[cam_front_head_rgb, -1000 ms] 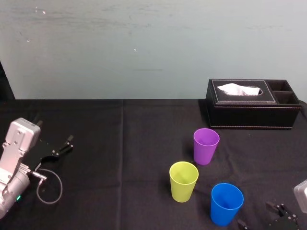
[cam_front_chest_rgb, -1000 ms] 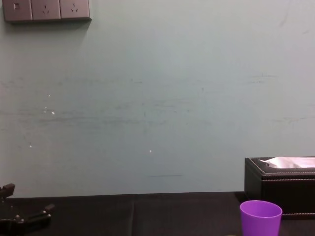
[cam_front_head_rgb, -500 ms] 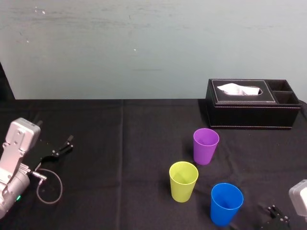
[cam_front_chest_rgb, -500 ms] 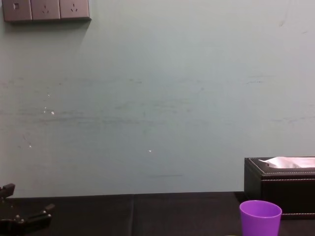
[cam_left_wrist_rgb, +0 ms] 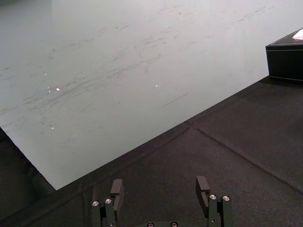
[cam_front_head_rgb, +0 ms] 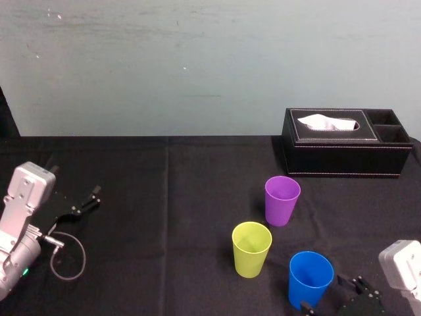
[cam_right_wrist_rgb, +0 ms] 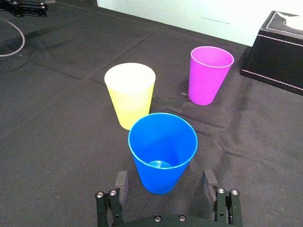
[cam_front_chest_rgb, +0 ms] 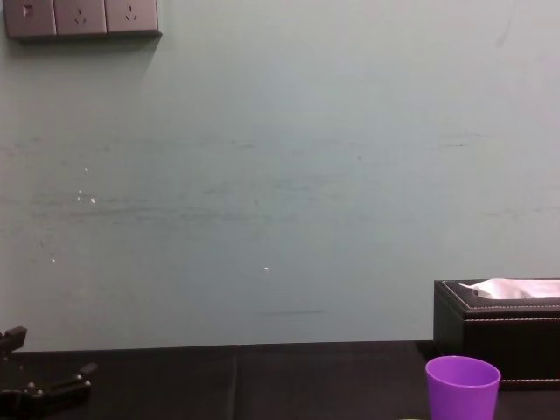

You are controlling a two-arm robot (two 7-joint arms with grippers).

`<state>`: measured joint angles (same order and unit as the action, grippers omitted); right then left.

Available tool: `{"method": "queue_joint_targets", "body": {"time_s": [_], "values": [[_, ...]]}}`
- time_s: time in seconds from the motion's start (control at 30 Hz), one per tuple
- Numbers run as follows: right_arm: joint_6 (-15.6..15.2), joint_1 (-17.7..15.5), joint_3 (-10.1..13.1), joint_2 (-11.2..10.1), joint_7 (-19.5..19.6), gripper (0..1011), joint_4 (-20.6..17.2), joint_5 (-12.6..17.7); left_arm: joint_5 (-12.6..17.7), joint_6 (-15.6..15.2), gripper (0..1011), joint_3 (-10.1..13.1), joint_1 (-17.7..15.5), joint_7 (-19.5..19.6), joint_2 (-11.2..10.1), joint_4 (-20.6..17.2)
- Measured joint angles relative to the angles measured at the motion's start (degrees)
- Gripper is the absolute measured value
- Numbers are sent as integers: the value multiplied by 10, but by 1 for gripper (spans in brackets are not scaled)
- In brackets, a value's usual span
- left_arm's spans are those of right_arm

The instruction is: Stack the three plastic cups sequentially using one hand.

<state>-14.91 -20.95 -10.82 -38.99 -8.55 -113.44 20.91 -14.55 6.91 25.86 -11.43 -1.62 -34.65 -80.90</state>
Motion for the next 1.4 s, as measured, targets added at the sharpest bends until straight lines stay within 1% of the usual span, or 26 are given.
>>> {"method": "queue_joint_targets", "body": {"time_s": [0.5,0.77,1.4], "values": [[-14,43,-15,36,-20,1003,32,-24,0,0,1000,0,0,0,0,0],[-13,52,-18,50,-31,1002,39,-34,0,0,1000,0,0,0,0,0],[-24,68,-16,82,-47,1002,56,-58,0,0,1000,0,0,0,0,0]]}}
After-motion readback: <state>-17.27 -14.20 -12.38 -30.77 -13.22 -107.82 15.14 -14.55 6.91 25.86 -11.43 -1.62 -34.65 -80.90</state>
